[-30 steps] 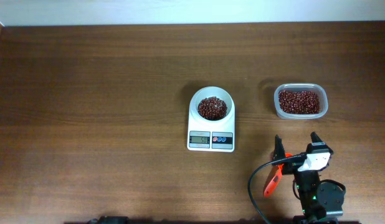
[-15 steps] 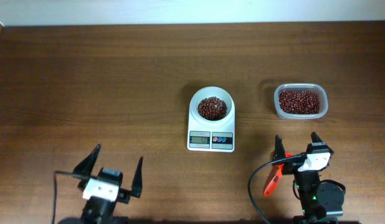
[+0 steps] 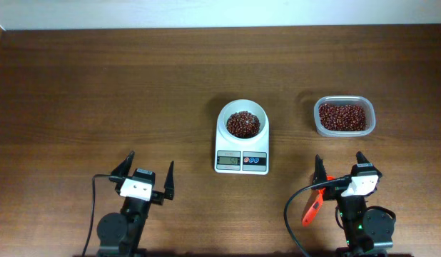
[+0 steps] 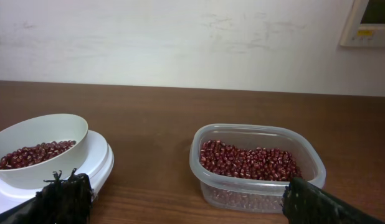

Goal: Scoop and weigh 50g on scale

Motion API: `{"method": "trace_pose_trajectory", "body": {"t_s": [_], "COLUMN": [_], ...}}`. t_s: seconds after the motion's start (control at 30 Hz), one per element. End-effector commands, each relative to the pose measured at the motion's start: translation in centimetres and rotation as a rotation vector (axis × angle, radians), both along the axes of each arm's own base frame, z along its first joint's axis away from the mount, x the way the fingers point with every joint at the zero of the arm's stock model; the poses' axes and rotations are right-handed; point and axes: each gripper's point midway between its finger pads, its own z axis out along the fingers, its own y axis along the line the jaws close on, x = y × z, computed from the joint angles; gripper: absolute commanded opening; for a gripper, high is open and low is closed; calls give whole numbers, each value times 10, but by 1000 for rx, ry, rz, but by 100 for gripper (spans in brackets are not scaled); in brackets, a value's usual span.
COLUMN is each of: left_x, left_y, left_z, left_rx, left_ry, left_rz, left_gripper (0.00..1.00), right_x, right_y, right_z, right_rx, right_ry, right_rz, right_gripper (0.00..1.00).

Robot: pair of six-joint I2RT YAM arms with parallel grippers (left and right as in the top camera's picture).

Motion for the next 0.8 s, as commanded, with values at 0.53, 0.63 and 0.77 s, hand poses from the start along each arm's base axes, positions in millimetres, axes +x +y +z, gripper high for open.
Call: {"method": "trace_pose_trajectory", "body": {"t_s": [0.53,0.63,0.77], "left_x": [3,3,3], "left_y": [26,26,26], "left_z": [-8,-8,-8], "left_rx": [-129,-129,-129], "left_ry": [38,38,38], "left_rz": [156,156,156], "left_gripper": [99,99,99], "right_x": [0,0,0], "right_y": [-1,-1,-1], "right_z": [-3,-3,-3], "right_rx": [10,10,10], "right_ry": [6,6,6], "right_rz": [-6,-6,-6], "right_gripper": [99,99,99]}}
